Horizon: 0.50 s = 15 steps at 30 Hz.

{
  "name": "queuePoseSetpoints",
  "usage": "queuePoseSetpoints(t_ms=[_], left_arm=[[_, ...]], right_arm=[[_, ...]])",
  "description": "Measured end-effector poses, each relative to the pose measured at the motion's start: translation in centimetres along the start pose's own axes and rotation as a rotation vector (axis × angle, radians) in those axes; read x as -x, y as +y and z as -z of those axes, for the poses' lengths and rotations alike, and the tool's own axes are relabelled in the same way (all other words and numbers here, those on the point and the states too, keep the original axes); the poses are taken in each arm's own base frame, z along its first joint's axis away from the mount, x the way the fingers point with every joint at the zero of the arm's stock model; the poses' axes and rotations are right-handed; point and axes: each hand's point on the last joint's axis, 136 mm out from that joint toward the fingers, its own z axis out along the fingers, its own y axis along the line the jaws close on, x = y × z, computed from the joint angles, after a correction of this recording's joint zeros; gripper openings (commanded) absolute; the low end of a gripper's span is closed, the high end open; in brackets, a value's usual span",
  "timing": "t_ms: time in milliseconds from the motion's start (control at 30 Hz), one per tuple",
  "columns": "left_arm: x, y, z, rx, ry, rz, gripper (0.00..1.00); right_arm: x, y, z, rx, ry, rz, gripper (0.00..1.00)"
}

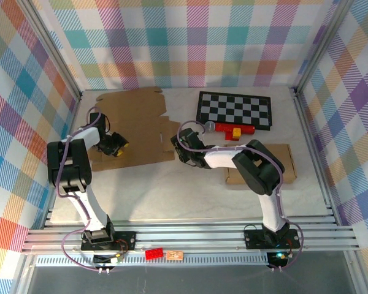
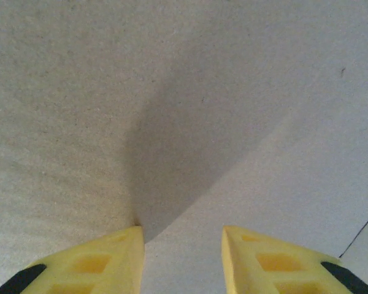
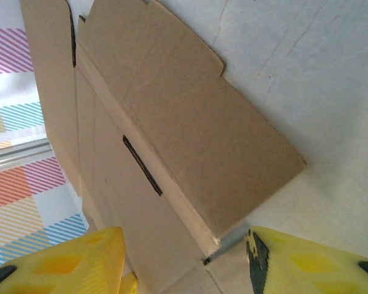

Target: Fold the paper box

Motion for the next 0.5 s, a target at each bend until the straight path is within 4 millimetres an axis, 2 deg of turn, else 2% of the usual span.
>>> queuePoseSetpoints(t_ms=[167,367,500], left_arm=[[-0.12,-0.08,-0.09,-0.006,0.007,-0.013,0.35],[-0.26,-0.12,-0.13,-0.012,0.014,-0.031,0.34],[-0.37,-0.13,-0.16,-0.015,0.018,-0.034,0.34]], right_arm=[[0.31,-0.79,-0.59,-0.015,-0.019,-0.039,0.55],[0.46,-0.67,-0.72,-0.008,-0.036,-0.077,0.55],[0.65,-0.67,-0.83,-0.005,-0.047,-0.086,0.5]])
